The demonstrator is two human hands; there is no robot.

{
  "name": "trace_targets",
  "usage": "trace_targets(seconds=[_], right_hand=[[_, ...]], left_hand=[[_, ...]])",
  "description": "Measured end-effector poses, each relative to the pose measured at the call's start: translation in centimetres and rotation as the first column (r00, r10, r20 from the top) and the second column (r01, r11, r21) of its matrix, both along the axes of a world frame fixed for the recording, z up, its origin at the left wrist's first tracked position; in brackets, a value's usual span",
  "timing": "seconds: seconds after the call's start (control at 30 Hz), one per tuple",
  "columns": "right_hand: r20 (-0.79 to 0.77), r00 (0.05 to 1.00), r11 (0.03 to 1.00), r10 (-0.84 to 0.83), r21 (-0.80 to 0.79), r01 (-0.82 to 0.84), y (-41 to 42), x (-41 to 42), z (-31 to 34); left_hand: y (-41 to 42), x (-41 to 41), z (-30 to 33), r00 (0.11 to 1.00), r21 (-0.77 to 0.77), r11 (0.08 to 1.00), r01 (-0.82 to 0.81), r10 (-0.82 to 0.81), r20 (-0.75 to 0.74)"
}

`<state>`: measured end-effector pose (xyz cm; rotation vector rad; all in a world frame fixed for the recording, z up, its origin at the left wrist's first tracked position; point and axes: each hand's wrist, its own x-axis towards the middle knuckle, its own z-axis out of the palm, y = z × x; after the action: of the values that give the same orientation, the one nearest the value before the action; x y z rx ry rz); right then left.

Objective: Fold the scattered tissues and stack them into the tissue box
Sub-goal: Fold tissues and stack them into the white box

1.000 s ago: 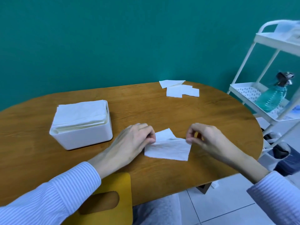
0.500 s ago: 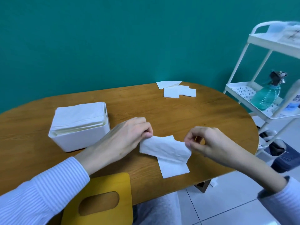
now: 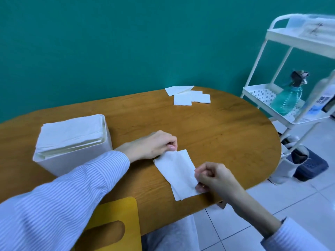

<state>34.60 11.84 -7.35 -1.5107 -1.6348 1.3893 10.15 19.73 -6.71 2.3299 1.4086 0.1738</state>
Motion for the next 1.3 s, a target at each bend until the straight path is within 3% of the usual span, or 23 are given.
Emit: trace_targets(seconds=[0.13,0.27,0.37,0.5,0.63,0.73,1.1,1.3], right_hand=[[0.14,0.989,0.997,-0.044,0.068,0.035,0.1,0.7,-0.8],[0.376,0.927,0.982,-0.015,0.182,-0.058,3.3,2.2,-0.5],[0.438,0.899,0.959,0.012,0.25,-0.135,5.4,2.8,0.9],[0.299,0.95,0.963,0.094,0.214,-0.163,5.7,3.5,3.3],[-0.012,0.979,0.978,0.206,0.044,-0.205,4.6,4.0,5.2],[-0.042,0.984,0.984,0.172,-0.031,-0.174,4.2,4.1,4.3],[0.242,0.969,0.993,0.054,0.09,-0.077,5.8,5.4,-1.0],[0.584,0.81,0.903,-0.058,0.376,-0.206,5.7,5.2,-2.1]], left_hand=[[0.2,1.1,-2.2,0.998,-0.027,1.0,0.009,-0.008,0.059],[0.3,1.0,-2.6,0.997,-0.058,0.998,-0.007,0.012,0.078],[0.2,0.9,-2.1,0.995,0.003,1.0,-0.025,0.025,0.096],[0.4,0.7,0.8,0.98,0.103,0.994,-0.044,0.023,0.199],[1.3,0.9,4.1,0.976,0.039,0.999,-0.034,0.024,0.217],[2.3,1.8,4.4,0.989,-0.017,1.0,-0.001,0.004,0.145],[3.6,3.4,-0.9,0.993,-0.082,0.996,-0.037,0.046,0.112],[2.7,3.1,-1.5,1.0,-0.047,0.999,-0.001,0.0,-0.02]])
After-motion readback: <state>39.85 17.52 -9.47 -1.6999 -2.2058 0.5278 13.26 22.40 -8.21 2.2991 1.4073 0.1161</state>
